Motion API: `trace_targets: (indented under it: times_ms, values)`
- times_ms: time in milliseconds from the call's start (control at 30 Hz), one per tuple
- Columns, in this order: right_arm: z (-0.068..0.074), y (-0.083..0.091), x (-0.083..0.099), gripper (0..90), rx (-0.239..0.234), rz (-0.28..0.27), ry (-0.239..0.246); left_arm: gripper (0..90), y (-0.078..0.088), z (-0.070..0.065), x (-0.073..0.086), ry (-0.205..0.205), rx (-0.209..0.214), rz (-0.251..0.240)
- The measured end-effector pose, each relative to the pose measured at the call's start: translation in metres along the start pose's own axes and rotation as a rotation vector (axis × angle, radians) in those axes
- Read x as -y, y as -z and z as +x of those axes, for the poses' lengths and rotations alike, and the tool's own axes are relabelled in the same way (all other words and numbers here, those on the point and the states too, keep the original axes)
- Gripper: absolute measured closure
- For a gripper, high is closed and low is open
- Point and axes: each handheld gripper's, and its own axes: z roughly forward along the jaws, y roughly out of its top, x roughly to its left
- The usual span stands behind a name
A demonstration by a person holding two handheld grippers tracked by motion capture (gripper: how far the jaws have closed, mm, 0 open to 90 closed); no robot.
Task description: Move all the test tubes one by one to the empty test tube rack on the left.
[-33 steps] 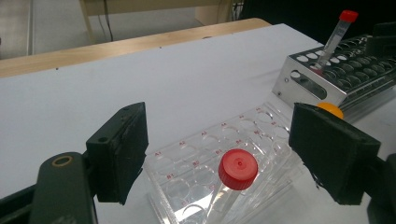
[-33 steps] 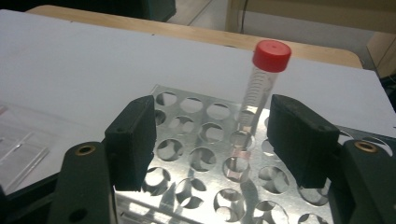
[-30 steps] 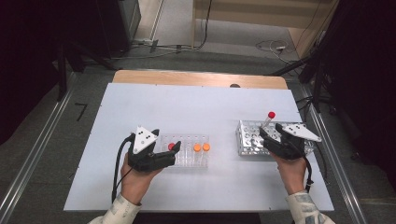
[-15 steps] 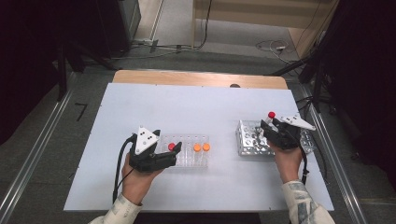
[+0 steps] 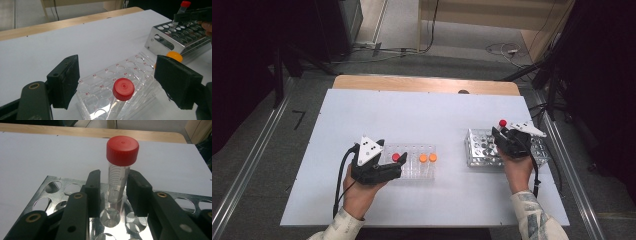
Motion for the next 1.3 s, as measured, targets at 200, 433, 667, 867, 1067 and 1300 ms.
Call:
trace_targets:
  times_ms: [200, 433, 667, 867, 1067, 1300]
  values:
    - [0.000, 0.001, 0.000, 71.0, 0.001, 0.000, -0.002, 21.0, 0.000, -0.001, 0.000, -0.001, -0.001, -0.002]
    - [-0.001, 0.009, -0.005, 71.5, 0.002, -0.037, 0.001, 20.9, 0.000, 0.000, 0.000, 0.003, 0.003, -0.006]
    - [0.003, 0.024, -0.016, 71.8, 0.017, -0.090, 0.028, 20.2, 0.001, -0.001, 0.000, 0.003, 0.002, -0.007]
    - [0.005, 0.039, -0.024, 72.0, 0.018, -0.130, 0.046, 19.6, 0.002, 0.000, -0.001, 0.004, 0.000, -0.013]
    - [0.007, 0.062, -0.033, 72.0, -0.021, -0.179, 0.050, 17.3, 0.002, -0.001, -0.001, 0.003, -0.001, -0.010]
    - [0.020, 0.079, -0.030, 72.0, -0.116, -0.173, 0.087, 15.4, 0.002, -0.002, -0.002, 0.001, 0.008, -0.009]
